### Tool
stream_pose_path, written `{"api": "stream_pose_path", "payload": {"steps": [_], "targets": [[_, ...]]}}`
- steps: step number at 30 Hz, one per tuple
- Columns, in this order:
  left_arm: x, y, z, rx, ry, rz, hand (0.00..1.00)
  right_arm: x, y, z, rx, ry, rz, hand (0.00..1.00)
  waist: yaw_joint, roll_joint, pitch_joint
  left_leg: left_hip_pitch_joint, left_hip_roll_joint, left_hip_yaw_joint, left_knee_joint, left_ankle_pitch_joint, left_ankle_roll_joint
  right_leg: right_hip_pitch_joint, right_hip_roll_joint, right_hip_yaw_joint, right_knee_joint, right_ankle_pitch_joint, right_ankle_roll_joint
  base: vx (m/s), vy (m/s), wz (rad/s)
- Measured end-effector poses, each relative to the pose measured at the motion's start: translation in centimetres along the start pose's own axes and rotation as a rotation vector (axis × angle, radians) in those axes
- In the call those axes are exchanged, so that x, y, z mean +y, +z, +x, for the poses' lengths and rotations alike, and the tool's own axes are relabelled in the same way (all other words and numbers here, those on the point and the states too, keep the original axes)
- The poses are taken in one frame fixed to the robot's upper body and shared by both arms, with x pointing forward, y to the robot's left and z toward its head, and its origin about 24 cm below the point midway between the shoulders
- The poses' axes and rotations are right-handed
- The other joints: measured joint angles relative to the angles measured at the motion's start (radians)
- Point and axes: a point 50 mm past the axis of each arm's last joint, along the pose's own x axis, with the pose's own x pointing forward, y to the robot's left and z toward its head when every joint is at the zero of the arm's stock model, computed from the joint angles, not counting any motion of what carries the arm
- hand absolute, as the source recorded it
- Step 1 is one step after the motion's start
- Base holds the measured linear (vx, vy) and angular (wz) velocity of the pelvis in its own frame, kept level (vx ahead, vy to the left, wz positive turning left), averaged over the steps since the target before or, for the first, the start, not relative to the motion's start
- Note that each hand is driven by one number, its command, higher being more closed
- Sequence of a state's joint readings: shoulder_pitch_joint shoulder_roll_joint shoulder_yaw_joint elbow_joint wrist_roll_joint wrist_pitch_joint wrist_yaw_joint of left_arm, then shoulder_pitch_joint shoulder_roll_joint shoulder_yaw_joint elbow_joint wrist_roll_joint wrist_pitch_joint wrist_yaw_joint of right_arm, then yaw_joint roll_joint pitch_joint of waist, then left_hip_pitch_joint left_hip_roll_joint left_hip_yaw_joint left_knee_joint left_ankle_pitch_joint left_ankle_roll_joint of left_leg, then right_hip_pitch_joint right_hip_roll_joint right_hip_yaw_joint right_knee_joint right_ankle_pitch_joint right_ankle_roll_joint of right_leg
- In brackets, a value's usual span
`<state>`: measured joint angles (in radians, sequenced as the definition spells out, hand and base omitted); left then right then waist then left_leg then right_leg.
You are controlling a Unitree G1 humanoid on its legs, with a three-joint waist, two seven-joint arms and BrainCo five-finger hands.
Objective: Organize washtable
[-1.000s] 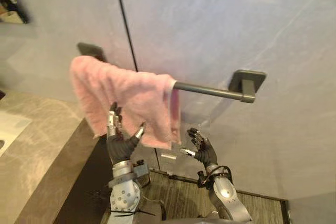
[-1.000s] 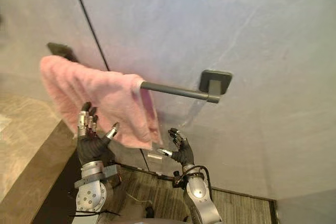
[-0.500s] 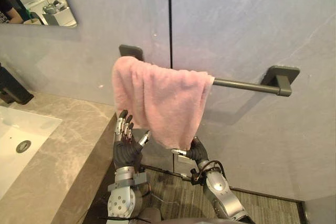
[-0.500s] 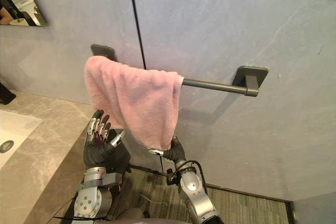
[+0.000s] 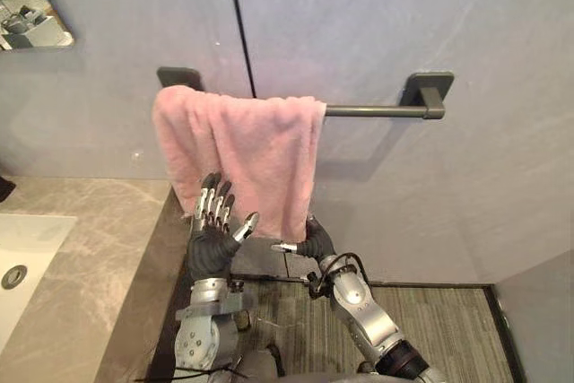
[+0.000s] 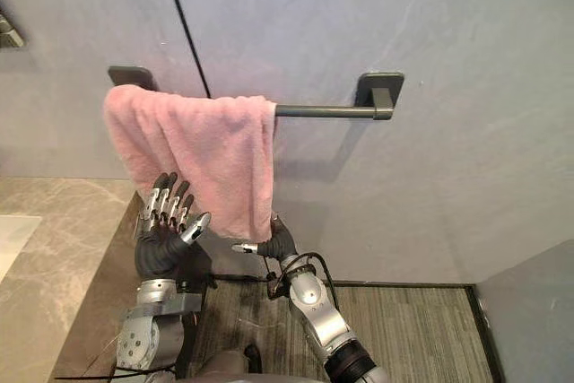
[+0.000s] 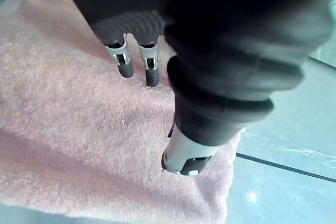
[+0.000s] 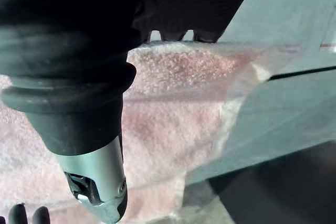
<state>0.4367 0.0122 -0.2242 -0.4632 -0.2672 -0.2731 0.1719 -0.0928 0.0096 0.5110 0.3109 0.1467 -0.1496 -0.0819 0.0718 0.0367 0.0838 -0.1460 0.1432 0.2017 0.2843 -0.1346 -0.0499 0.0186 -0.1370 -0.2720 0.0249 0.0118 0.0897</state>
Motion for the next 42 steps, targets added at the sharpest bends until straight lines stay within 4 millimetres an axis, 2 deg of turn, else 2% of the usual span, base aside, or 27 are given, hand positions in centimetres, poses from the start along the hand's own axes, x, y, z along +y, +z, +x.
{"api": "stream_pose_path", "payload": {"steps": [4, 8, 10, 11, 13, 16, 19, 23, 27, 28, 33, 37, 42], "targets": [[0.3, 0.1, 0.3, -0.022, 0.069, -0.011, 0.00, -0.2, -0.1, -0.1, 0.005, -0.001, -0.007, 0.00, -0.002, 0.000, -0.001, 0.041, 0.001, -0.002, -0.046, 0.021, -0.018, 0.030, 0.015, -0.005, -0.020, 0.001, -0.002, 0.07, -0.075, 0.00], [2.8, 1.3, 1.0, -0.091, 0.227, 0.171, 0.00, -0.2, -0.1, -0.1, 0.006, -0.001, -0.007, 0.00, -0.002, -0.002, -0.002, 0.088, -0.009, -0.007, -0.137, 0.062, -0.025, 0.048, 0.013, -0.015, -0.030, 0.001, -0.003, 0.04, -0.041, 0.10], [6.0, 3.2, 1.4, -0.185, 0.412, 0.367, 0.00, -0.1, 0.2, -0.1, -0.005, 0.009, -0.005, 0.00, -0.002, -0.005, -0.005, 0.130, -0.021, -0.008, -0.214, 0.099, -0.026, 0.058, 0.013, -0.020, -0.030, 0.001, -0.003, 0.01, -0.015, 0.09], [6.7, 3.8, 1.5, -0.207, 0.460, 0.412, 0.00, -0.1, 0.3, 0.0, -0.011, 0.016, -0.004, 0.00, -0.002, -0.006, -0.005, 0.139, -0.022, -0.008, -0.231, 0.109, -0.027, 0.059, 0.013, -0.022, -0.030, 0.000, -0.003, 0.00, -0.015, 0.08], [9.0, 6.1, 1.6, -0.300, 0.621, 0.544, 0.00, 0.0, 0.7, -0.1, -0.029, 0.024, 0.002, 0.00, -0.002, -0.006, -0.005, 0.171, -0.027, -0.008, -0.293, 0.139, -0.030, 0.063, 0.013, -0.025, -0.030, 0.000, -0.003, -0.01, -0.016, 0.06], [11.4, 9.1, 1.6, -0.438, 0.895, 0.646, 0.00, 0.3, 1.0, -0.5, -0.046, 0.043, 0.026, 0.00, -0.001, -0.008, -0.016, 0.200, -0.035, -0.007, -0.377, 0.181, -0.034, 0.062, 0.013, -0.028, -0.032, -0.001, -0.005, -0.02, 0.003, 0.06], [12.4, 9.8, 1.2, -0.455, 1.024, 0.680, 0.00, 0.3, 0.4, -1.1, -0.028, 0.047, 0.051, 0.00, -0.002, -0.012, -0.031, 0.202, -0.042, -0.008, -0.386, 0.187, -0.029, 0.062, 0.012, -0.029, -0.037, -0.002, -0.004, -0.01, 0.001, 0.02], [12.6, 9.4, 0.9, -0.419, 1.038, 0.681, 0.00, 0.2, -0.3, -1.7, 0.000, 0.033, 0.065, 0.00, -0.003, -0.020, -0.038, 0.190, -0.042, -0.009, -0.387, 0.191, -0.029, 0.053, 0.014, -0.029, -0.046, -0.005, -0.006, 0.00, 0.000, 0.00], [12.9, 7.9, 0.6, -0.288, 0.909, 0.601, 0.00, -0.3, -1.3, -2.3, 0.064, 0.022, 0.070, 0.00, -0.004, -0.019, -0.048, 0.191, -0.043, -0.010, -0.387, 0.199, -0.029, 0.053, 0.016, -0.030, -0.046, -0.006, -0.008, 0.00, 0.000, 0.00], [12.7, 6.6, 1.1, -0.218, 0.818, 0.536, 0.00, -0.8, -1.6, -2.5, 0.085, 0.014, 0.058, 0.00, -0.002, -0.017, -0.050, 0.191, -0.043, -0.012, -0.387, 0.201, -0.030, 0.054, 0.016, -0.031, -0.046, -0.006, -0.008, 0.01, -0.009, 0.04], [12.2, 4.2, 3.6, -0.073, 0.513, 0.451, 0.00, -1.2, -1.7, -2.5, 0.106, 0.009, 0.050, 0.00, -0.009, -0.017, -0.055, 0.182, -0.043, -0.016, -0.387, 0.204, -0.031, 0.045, 0.016, -0.034, -0.045, -0.006, -0.008, -0.01, -0.001, 0.01], [13.0, 4.5, 5.3, -0.053, 0.414, 0.445, 0.00, -1.3, -0.7, -2.5, 0.064, 0.034, 0.044, 0.00, -0.030, -0.017, -0.059, 0.156, -0.043, -0.020, -0.387, 0.216, -0.028, 0.019, 0.018, -0.035, -0.039, -0.004, -0.010, -0.01, 0.000, 0.01], [13.9, 5.2, 7.4, -0.068, 0.394, 0.444, 0.00, -1.1, 0.8, -2.3, -0.004, 0.049, 0.070, 0.00, -0.031, -0.017, -0.059, 0.151, -0.038, -0.008, -0.387, 0.218, -0.030, 0.006, 0.024, -0.025, -0.039, 0.002, -0.018, 0.00, -0.007, -0.06]]}}
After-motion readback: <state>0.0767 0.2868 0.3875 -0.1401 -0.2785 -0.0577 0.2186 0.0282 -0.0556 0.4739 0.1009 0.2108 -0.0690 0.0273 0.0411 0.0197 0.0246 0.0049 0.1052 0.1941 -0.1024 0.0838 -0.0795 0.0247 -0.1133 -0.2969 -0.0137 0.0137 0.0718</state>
